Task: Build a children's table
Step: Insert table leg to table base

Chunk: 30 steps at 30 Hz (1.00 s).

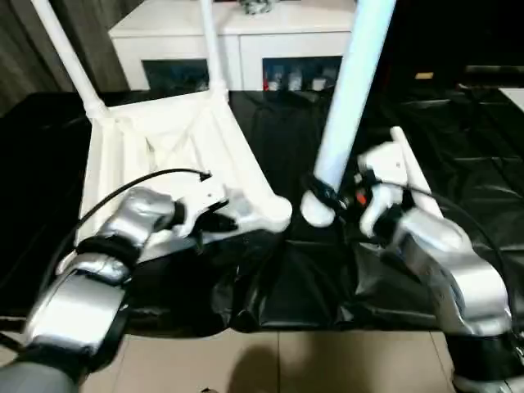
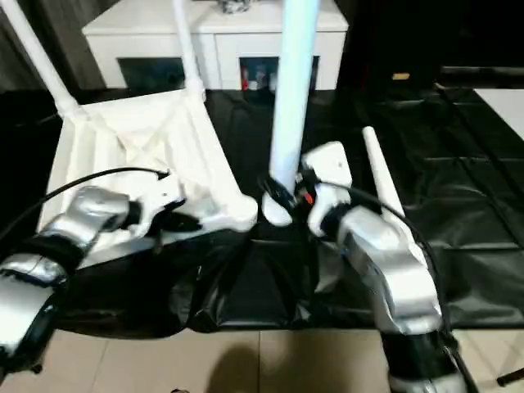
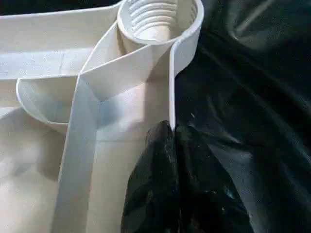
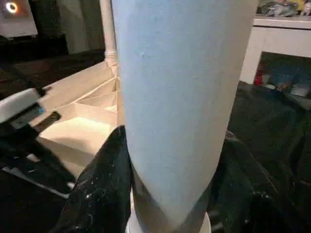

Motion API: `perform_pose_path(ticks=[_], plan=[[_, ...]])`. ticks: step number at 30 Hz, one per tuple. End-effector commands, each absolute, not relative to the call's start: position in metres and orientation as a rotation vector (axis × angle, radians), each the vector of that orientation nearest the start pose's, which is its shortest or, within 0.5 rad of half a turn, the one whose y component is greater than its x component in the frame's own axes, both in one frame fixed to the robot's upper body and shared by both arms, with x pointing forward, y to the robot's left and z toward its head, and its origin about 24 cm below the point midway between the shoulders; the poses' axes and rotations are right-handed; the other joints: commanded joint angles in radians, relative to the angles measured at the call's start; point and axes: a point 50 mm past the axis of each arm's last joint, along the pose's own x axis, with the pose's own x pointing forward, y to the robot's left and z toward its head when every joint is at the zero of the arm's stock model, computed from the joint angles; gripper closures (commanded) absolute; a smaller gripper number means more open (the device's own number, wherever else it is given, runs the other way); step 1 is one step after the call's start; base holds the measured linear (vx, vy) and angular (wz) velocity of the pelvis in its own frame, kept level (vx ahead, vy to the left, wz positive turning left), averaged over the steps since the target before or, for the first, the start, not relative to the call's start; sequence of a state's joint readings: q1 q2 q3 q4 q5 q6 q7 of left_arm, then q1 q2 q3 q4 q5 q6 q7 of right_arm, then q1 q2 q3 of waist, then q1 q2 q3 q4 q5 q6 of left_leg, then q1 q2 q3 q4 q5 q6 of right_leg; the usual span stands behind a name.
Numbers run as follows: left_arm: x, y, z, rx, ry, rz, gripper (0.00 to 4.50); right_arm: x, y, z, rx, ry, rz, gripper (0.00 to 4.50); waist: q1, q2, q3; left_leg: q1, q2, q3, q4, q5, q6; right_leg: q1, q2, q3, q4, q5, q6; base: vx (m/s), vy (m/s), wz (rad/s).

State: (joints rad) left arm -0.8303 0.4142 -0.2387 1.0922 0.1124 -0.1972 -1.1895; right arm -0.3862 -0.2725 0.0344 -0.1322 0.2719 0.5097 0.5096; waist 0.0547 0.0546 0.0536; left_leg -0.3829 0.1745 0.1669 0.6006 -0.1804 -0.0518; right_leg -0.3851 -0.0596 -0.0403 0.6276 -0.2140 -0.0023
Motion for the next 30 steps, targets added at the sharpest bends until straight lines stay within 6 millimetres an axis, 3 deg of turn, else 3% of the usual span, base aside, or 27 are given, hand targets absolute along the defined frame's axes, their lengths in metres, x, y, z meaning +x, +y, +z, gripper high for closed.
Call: perform_pose_path(ticks=[1, 2, 3, 4, 5, 7, 8, 10, 11, 14, 17, 22, 25, 30], plan=[[0.337, 0.18, 0.048, 0.517, 0.535, -1.255, 4.48, 0.303, -0.131, 0.134, -0.026, 0.015, 0.687, 2.66, 0.011, -0.011, -0.07, 0.017, 0.06, -0.019, -0.072, -0.128, 0.054, 0.046, -0.095, 0.044, -0.058, 0.044, -0.287, 0.0, 0.0, 0.0], [0.33, 0.179, 0.046, 0.515, 0.527, -1.302, 4.48, 0.302, -0.13, 0.133, -0.029, 0.02, 0.694, 2.66, 0.015, -0.001, -0.073, 0.024, 0.061, -0.018, -0.072, -0.137, 0.045, 0.042, -0.095, 0.044, -0.057, 0.042, -0.282, 0.0, 0.0, 0.0], [0.33, 0.179, 0.046, 0.515, 0.527, -1.302, 4.48, 0.302, -0.13, 0.133, -0.029, 0.02, 0.694, 2.66, 0.014, -0.004, -0.073, 0.023, 0.062, -0.017, -0.073, -0.137, 0.043, 0.041, -0.093, 0.044, -0.057, 0.048, -0.281, 0.0, 0.0, 0.0], [0.327, 0.178, 0.045, 0.506, 0.522, -1.317, 4.48, 0.302, -0.129, 0.134, -0.024, 0.017, 0.695, 2.66, 0.016, 0.012, -0.073, 0.025, 0.058, -0.017, -0.072, -0.142, 0.033, 0.039, -0.09, 0.044, -0.055, 0.053, -0.28, 0.0, 0.0, 0.0], [0.324, 0.175, 0.045, 0.503, 0.512, -1.334, 4.48, 0.302, -0.13, 0.136, -0.017, 0.011, 0.694, 2.66, 0.013, 0.014, -0.073, 0.029, 0.063, -0.017, -0.075, -0.166, 0.019, 0.038, -0.088, 0.044, -0.058, 0.063, -0.277, 0.0, 0.0, 0.0], [0.321, 0.17, 0.044, 0.513, 0.462, -1.318, 4.48, 0.302, -0.131, 0.136, 0.003, 0.003, 0.677, 2.66, 0.018, 0.002, -0.073, 0.027, 0.059, -0.012, -0.073, -0.168, 0.018, 0.041, -0.09, 0.046, -0.057, 0.073, -0.279, 0.0, 0.0, 0.0], [0.321, 0.168, 0.044, 0.5, 0.442, -1.303, 4.48, 0.303, -0.13, 0.136, 0.008, 0.003, 0.67, 2.66, 0.02, 0.006, -0.071, 0.024, 0.056, -0.012, -0.074, -0.176, 0.019, 0.041, -0.091, 0.046, -0.061, 0.04, -0.272, 0.0, 0.0, 0.0], [0.322, 0.167, 0.044, 0.49, 0.43, -1.293, 4.06, 0.303, -0.129, 0.135, 0.011, 0.003, 0.666, 2.66, 0.023, 0.008, -0.071, 0.027, 0.057, -0.011, -0.074, -0.183, 0.012, 0.038, -0.09, 0.046, -0.062, 0.015, -0.265, 0.0, 0.0, 0.0], [0.322, 0.164, 0.048, 0.443, 0.42, -1.282, 4.06, 0.302, -0.127, 0.136, 0.02, -0.005, 0.668, 2.66, 0.026, 0.018, -0.071, 0.03, 0.057, -0.011, -0.075, -0.2, -0.005, 0.036, -0.088, 0.047, -0.064, -0.008, -0.256, 0.0, 0.0, 0.0], [0.321, 0.163, 0.05, 0.451, 0.421, -1.275, 3.66, 0.303, -0.127, 0.136, 0.025, -0.008, 0.665, 2.66, 0.029, 0.012, -0.07, 0.029, 0.056, -0.012, -0.078, -0.211, -0.018, 0.036, -0.086, 0.047, -0.065, -0.018, -0.247, 0.0, 0.0, 0.0], [0.321, 0.166, 0.047, 0.492, 0.442, -1.252, 3.47, 0.303, -0.126, 0.135, 0.03, -0.007, 0.668, 2.66, 0.028, 0.016, -0.07, 0.026, 0.053, -0.013, -0.077, -0.208, -0.022, 0.037, -0.085, 0.047, -0.066, -0.014, -0.234, 0.0, 0.0, 0.0], [0.318, 0.168, 0.041, 0.479, 0.484, -1.23, 3.47, 0.303, -0.126, 0.134, 0.038, 0.001, 0.676, 2.66, 0.026, 0.011, -0.071, 0.026, 0.054, -0.015, -0.079, -0.207, -0.026, 0.038, -0.085, 0.046, -0.065, -0.013, -0.23, 0.0, 0.0, 0.0], [0.318, 0.167, 0.041, 0.462, 0.481, -1.228, 3.83, 0.303, -0.126, 0.134, 0.047, 0.005, 0.677, 2.66, 0.027, 0.007, -0.069, 0.025, 0.054, -0.014, -0.079, -0.209, -0.022, 0.037, -0.086, 0.048, -0.068, -0.034, -0.23, 0.0, 0.0, 0.0], [0.319, 0.167, 0.044, 0.435, 0.477, -1.224, 4.24, 0.306, -0.123, 0.13, 0.071, 0.026, 0.707, 2.66, 0.028, 0.009, -0.07, 0.024, 0.053, -0.014, -0.077, -0.199, -0.018, 0.037, -0.086, 0.047, -0.068, -0.032, -0.232, 0.0, 0.0, 0.0]])
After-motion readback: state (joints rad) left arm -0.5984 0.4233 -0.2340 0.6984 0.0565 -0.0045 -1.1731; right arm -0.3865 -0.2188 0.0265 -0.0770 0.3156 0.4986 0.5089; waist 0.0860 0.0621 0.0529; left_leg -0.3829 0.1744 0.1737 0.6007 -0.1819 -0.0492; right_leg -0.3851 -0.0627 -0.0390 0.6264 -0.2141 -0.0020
